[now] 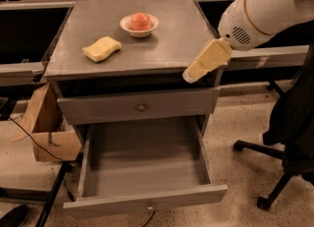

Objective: Place apple into middle drawer

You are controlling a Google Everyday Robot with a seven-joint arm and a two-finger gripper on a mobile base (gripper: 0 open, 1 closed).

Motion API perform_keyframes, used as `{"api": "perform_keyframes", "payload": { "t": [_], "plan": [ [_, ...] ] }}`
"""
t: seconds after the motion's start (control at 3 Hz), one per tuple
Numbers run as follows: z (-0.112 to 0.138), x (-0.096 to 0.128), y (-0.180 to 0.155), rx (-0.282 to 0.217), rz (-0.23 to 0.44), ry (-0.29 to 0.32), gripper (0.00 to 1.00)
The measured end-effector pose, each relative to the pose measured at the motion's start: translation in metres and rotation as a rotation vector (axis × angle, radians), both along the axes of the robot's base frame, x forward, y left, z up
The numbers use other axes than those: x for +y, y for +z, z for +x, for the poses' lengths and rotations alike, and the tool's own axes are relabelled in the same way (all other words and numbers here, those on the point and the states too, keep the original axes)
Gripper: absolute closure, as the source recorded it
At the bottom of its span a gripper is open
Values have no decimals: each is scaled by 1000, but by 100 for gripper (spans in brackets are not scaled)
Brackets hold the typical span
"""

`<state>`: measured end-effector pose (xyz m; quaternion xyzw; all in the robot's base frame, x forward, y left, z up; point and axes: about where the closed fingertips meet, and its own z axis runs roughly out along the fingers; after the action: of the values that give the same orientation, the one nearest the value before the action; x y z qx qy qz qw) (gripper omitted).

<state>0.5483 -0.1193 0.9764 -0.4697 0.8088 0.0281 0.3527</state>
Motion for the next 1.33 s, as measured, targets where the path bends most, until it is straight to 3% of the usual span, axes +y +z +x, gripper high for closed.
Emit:
{"api": "perform_keyframes", "payload": {
  "t": [0.67,1.33],
  "plan": [
    [4,6,0,-12,28,-12,0],
    [44,56,-7,-22,145,-89,0]
  ]
}}
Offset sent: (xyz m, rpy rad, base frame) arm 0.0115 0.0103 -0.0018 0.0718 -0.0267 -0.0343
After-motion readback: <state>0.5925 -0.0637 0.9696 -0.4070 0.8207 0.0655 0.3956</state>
